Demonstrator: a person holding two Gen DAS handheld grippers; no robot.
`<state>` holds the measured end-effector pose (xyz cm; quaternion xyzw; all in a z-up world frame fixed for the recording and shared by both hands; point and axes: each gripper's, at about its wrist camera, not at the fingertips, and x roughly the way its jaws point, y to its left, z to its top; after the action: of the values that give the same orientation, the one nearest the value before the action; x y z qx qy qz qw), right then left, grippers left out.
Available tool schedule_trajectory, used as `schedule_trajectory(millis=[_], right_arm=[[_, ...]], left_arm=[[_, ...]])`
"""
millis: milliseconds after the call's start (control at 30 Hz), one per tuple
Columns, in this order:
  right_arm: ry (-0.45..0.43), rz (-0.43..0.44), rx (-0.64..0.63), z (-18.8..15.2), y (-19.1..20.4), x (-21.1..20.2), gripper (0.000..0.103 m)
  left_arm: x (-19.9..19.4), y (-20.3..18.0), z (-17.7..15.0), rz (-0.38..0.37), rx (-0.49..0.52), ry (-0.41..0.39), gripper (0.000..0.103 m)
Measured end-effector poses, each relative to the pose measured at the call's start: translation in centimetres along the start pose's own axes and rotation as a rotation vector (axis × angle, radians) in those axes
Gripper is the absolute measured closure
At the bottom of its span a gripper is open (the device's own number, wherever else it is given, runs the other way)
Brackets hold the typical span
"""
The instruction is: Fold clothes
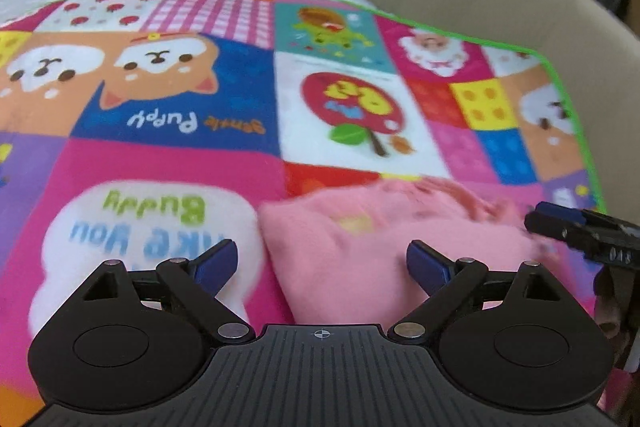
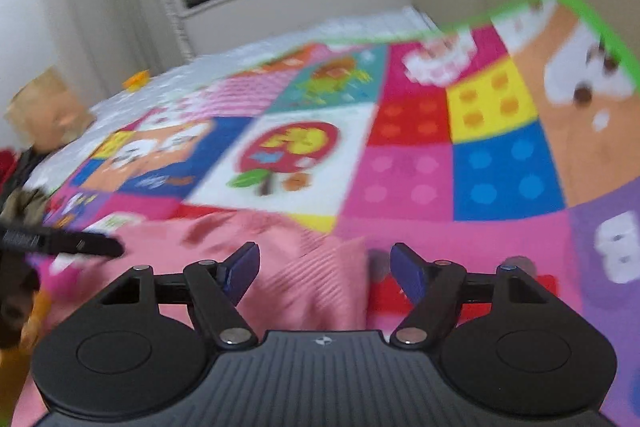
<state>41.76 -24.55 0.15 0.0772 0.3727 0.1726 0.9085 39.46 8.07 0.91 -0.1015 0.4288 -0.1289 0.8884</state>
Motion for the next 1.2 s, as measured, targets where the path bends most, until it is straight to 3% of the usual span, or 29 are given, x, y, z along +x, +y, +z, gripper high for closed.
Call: schedule_trajectory(millis=[100, 133, 167, 233, 267, 300, 367, 633, 800, 933, 1033, 1133, 1200], right_arm=[[0.013, -0.014, 0.002, -0.1, -0.5, 2.8, 0.032], [0.002, -0.018, -0.030, -0.5, -0.1, 3.0, 0.043], [-0.006, -0.009, -0.064, -0.9, 0.4, 3.1, 0.065], [-0.004, 0.015, -0.103, -1.3, 1.5, 2.7, 0.079], [-0.004, 0.016, -0.121, -1.4, 1.9, 2.5, 0.085], [-0.008, 0.010, -0.141, -1.3, 2.4, 2.1, 0.087], [-0.017, -0.001, -0.182, -1.2, 3.3, 1.4, 0.092], [-0.118, 0.073, -0.195, -2.3, 5.5, -9.6, 0.093], [-0.125, 0.109, -0.244, -7.3, 7.4, -16.0, 0.093], [-0.085, 0.091, -0.319, -12.8, 8.7, -18.1, 0.093], [-0.054, 0.039, -0.389, -16.5, 8.9, -18.5, 0.091], [-0.028, 0.028, -0.427, -19.3, 8.6, -19.5, 0.083], [-0.013, 0.050, -0.412, -20.2, 8.1, -20.7, 0.072]], left_arm=[[2.4, 0.4, 0.3, 0.035, 0.000, 0.013, 0.009], [2.5, 0.1, 0.2, 0.041, 0.015, 0.008, 0.009], [2.7, -0.1, 0.1, 0.046, 0.030, 0.003, 0.011], [2.7, -0.8, -0.2, 0.043, 0.074, -0.002, 0.025], [2.6, -1.1, -0.4, 0.033, 0.103, -0.001, 0.038], [2.5, -1.5, -0.5, 0.022, 0.132, -0.001, 0.058], [2.0, -2.0, -0.7, -0.012, 0.136, 0.022, 0.084], [-7.7, -5.2, -2.8, -0.057, 0.251, -0.099, 0.086], [-13.8, -6.4, -7.7, -0.079, 0.324, -0.133, 0.086], [-15.6, -6.3, -13.1, -0.072, 0.350, -0.062, 0.084], [-16.3, -6.0, -16.8, -0.070, 0.363, 0.000, 0.075], [-16.9, -5.3, -19.3, -0.077, 0.369, 0.060, 0.063], [-17.8, -4.8, -20.1, -0.093, 0.371, 0.076, 0.044]])
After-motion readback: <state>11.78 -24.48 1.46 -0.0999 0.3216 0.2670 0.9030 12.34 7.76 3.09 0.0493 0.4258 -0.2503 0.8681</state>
